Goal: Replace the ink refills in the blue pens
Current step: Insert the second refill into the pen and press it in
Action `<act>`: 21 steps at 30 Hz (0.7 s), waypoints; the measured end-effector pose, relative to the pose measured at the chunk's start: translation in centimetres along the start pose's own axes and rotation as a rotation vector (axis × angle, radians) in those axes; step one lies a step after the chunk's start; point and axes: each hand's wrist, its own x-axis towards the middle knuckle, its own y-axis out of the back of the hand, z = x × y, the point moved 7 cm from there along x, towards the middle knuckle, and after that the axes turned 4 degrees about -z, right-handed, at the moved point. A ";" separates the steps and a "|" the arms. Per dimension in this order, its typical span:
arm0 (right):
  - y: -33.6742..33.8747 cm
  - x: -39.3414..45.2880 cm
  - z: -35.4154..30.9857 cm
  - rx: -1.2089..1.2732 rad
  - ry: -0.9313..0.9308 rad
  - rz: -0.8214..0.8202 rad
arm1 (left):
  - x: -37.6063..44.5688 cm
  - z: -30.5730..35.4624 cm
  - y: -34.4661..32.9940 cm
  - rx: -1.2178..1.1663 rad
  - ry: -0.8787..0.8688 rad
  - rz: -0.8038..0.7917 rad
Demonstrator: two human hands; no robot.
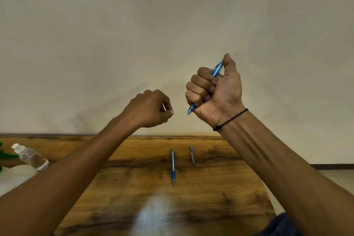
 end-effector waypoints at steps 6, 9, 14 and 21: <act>0.1 0.1 -0.1 0.010 0.010 0.005 | 0.1 -0.2 0.0 0.001 0.001 0.003; 0.2 0.1 -0.1 0.023 0.008 0.015 | 0.2 -0.3 -0.2 0.007 0.002 0.002; 0.3 0.3 -0.2 0.029 0.015 0.028 | 0.2 -0.3 -0.2 0.017 0.002 0.001; 0.4 0.3 -0.2 0.046 0.013 0.040 | 0.3 -0.4 -0.3 0.019 0.007 0.001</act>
